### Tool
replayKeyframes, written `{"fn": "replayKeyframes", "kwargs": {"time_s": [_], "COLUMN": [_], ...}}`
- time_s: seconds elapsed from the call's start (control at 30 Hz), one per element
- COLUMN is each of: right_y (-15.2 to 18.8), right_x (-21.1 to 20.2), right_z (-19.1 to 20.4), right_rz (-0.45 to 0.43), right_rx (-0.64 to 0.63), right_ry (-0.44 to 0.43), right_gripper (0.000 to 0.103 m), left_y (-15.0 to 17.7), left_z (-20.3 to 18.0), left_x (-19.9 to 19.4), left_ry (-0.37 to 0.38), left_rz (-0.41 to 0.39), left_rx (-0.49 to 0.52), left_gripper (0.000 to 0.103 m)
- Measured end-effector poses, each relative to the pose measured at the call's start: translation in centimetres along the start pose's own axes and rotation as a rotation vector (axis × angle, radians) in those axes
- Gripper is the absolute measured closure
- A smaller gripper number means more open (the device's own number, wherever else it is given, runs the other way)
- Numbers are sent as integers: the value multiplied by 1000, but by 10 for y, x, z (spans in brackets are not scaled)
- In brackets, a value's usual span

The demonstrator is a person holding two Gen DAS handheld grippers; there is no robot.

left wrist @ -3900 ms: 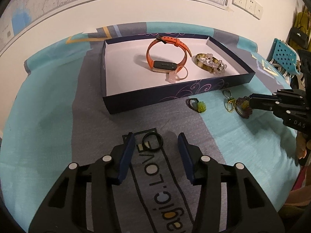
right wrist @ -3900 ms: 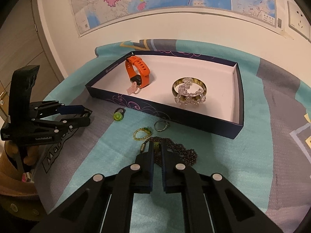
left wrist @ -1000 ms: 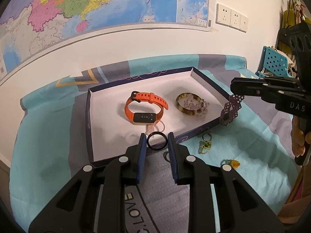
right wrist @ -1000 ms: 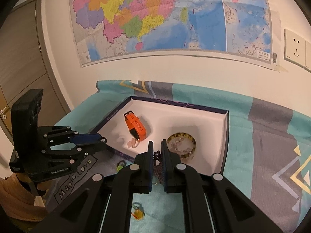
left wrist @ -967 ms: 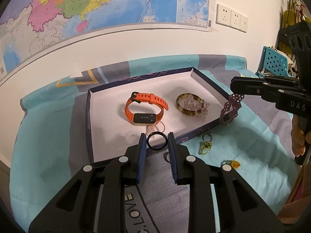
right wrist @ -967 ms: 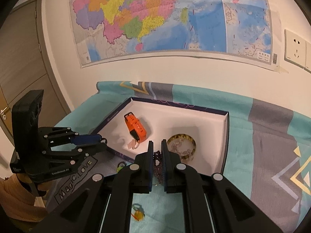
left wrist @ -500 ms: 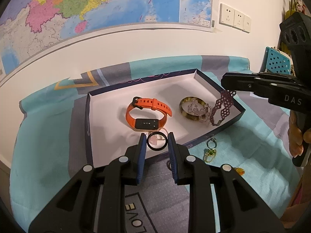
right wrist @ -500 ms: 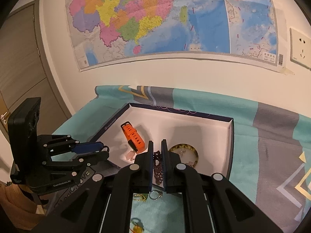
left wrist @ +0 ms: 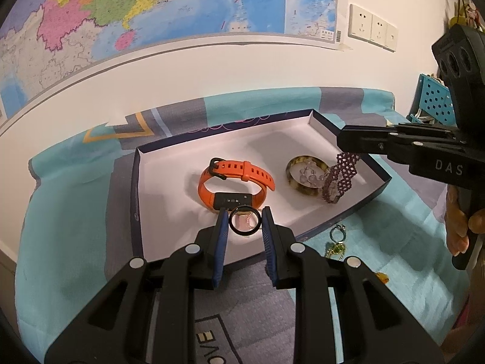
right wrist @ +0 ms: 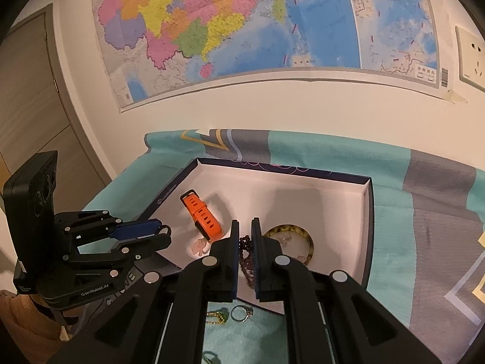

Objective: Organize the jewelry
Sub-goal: 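Carry black ring with left gripper while right gripper carries necklace into box, then open left gripper beside watch while right gripper releases necklace near bangle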

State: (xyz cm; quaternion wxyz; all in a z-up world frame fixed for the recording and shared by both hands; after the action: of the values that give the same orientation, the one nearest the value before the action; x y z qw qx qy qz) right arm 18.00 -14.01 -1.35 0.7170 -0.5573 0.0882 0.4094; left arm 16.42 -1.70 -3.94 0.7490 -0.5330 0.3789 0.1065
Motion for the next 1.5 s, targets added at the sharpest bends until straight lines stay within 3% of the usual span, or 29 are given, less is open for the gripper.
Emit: {"fn": "replayKeyframes", "kwargs": {"time_s": [0.97,1.07,1.17,1.3,1.5], "right_y": [10,12,16,26,50], "right_x": [31,25,16,3,-7], "right_z": [-30,-27,-25,-22,-16], "right_rz": [60,56,53,49,77], "right_rx": [98,86,75,56,26], "right_ry": [27,29,33,28,36], "right_gripper": [94,93,86,82,82], "left_y": [15,15,14,10,13], "left_z": [5,5,5,5,1], "left_x": [51,49,42,27,0], "left_ry": [35,31,26,-10,-19], "left_rz": [111,103,84,45,-3], "left_rx": [-59,-60,-50,-31,-2], "left_gripper": [79,76,76,59,59]}}
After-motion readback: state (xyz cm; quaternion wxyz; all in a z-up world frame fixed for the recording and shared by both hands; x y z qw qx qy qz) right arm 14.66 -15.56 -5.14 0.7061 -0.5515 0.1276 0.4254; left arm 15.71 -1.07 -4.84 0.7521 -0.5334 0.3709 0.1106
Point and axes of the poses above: each gripper's, at about its wrist camera, not at the fingertips, and x roughly the way its jaws point, z to its left, y to its underside, the point moved 8 cm from there along x, roughly the way its jaws point, and after that the axes turned 10 degrees about x, right-handed, at the moved point
